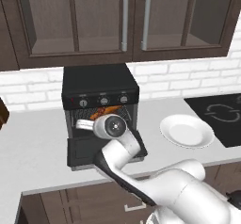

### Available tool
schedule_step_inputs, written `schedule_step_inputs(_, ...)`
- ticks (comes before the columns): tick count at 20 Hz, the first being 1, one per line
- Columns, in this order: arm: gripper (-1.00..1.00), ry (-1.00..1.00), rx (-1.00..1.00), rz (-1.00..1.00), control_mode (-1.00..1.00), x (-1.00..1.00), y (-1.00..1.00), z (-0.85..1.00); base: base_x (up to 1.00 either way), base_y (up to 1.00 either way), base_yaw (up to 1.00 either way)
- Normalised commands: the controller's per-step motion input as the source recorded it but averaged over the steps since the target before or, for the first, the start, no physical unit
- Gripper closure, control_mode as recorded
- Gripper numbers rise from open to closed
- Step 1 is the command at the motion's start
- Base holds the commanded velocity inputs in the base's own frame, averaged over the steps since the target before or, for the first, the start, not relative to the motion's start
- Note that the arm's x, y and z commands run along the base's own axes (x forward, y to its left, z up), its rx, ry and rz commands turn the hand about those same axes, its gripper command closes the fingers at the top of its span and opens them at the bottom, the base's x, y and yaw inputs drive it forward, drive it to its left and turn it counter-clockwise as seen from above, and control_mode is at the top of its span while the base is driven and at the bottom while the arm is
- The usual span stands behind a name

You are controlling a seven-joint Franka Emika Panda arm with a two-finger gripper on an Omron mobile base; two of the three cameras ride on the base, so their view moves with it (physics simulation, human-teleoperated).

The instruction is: Pick up the kebab skewer and baguette bread, and place them inside the toaster oven. Close the toaster oven door and start by setting the timer.

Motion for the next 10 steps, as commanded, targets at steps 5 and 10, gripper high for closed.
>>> schedule_step_inputs(5, -1.00, 0.11, 0.00, 0.00, -1.00, -0.81, 0.00, 0.04, 0.00, 0.00, 0.00)
schedule_step_inputs(10, -1.00, 0.08, 0.00, 0.01, -1.00, -0.62, -0.02, 0.16, 0.00, 0.00, 0.00)
